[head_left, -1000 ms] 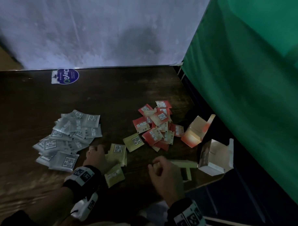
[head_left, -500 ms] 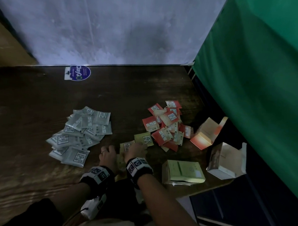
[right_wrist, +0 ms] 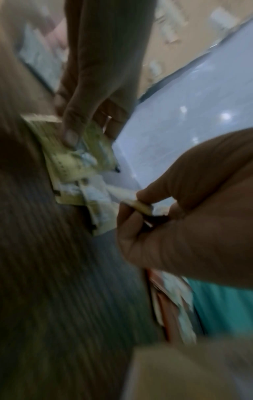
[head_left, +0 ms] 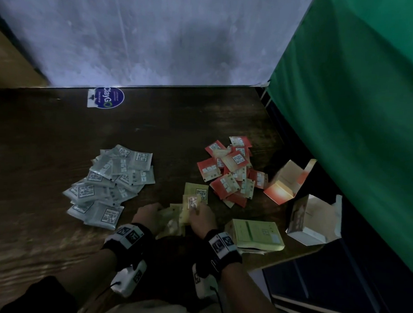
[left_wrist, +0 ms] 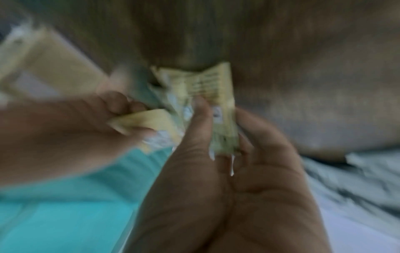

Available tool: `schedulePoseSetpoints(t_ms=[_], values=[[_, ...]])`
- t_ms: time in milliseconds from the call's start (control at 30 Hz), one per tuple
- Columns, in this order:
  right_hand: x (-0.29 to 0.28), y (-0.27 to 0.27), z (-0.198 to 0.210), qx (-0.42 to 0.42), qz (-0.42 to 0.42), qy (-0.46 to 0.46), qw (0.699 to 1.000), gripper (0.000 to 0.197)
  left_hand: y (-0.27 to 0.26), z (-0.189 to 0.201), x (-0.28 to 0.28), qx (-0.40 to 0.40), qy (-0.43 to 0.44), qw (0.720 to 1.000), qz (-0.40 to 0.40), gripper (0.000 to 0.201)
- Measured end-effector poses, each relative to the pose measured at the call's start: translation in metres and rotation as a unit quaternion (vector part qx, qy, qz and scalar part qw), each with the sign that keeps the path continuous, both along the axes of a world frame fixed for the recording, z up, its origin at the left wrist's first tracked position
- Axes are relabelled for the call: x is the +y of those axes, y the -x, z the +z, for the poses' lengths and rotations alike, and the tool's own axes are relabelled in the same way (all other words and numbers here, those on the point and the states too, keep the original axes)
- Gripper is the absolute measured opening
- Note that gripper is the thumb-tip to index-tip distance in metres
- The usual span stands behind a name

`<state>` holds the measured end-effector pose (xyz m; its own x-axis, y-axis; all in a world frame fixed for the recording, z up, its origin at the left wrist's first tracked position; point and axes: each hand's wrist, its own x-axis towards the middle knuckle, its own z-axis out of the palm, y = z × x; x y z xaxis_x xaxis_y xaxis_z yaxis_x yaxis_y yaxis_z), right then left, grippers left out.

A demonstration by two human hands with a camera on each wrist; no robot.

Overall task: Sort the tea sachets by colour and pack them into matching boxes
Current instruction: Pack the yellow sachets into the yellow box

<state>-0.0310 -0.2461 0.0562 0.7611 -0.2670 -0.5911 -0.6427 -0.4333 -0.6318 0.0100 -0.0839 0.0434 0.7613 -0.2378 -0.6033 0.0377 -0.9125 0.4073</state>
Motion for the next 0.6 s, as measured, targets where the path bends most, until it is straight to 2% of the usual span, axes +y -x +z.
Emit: schedulePoseSetpoints(t_ms=[67, 133, 233, 300, 400, 433, 533, 600], values=[[-0.008, 0.016, 0.011, -0.047, -0.035, -0.096, 0.994, 0.028, -0.004, 0.006, 0.004, -0.031, 0.014, 0.999, 0.008, 0.038], [-0.010, 0.028, 0.015, -0.064, -0.035, -0.176, 0.982, 0.039, -0.008, 0.018, 0.005, -0.050, 0.053, 0.997, 0.000, 0.029], [-0.009, 0.032, 0.012, -0.067, 0.017, -0.203, 0.977, 0.039, -0.015, 0.040, -0.003, -0.005, 0.144, 0.989, -0.033, 0.020], [-0.014, 0.027, 0.010, -0.073, 0.006, -0.182, 0.981, 0.035, -0.019, 0.048, -0.012, 0.001, 0.182, 0.982, -0.043, 0.026], [-0.029, 0.023, -0.001, -0.088, -0.051, -0.081, 0.991, 0.032, -0.028, 0.046, -0.021, -0.045, 0.169, 0.984, -0.024, 0.030], [-0.034, 0.023, -0.005, -0.095, -0.074, -0.048, 0.992, 0.031, -0.029, 0.042, -0.023, -0.061, 0.149, 0.986, -0.044, 0.031], [-0.041, 0.025, -0.009, -0.102, -0.131, -0.009, 0.986, 0.021, -0.025, 0.014, -0.030, -0.076, 0.042, 0.974, -0.210, 0.051], [-0.041, 0.027, -0.009, -0.111, -0.137, 0.005, 0.984, 0.021, -0.018, 0.001, -0.034, -0.072, 0.007, 0.958, -0.278, 0.064]])
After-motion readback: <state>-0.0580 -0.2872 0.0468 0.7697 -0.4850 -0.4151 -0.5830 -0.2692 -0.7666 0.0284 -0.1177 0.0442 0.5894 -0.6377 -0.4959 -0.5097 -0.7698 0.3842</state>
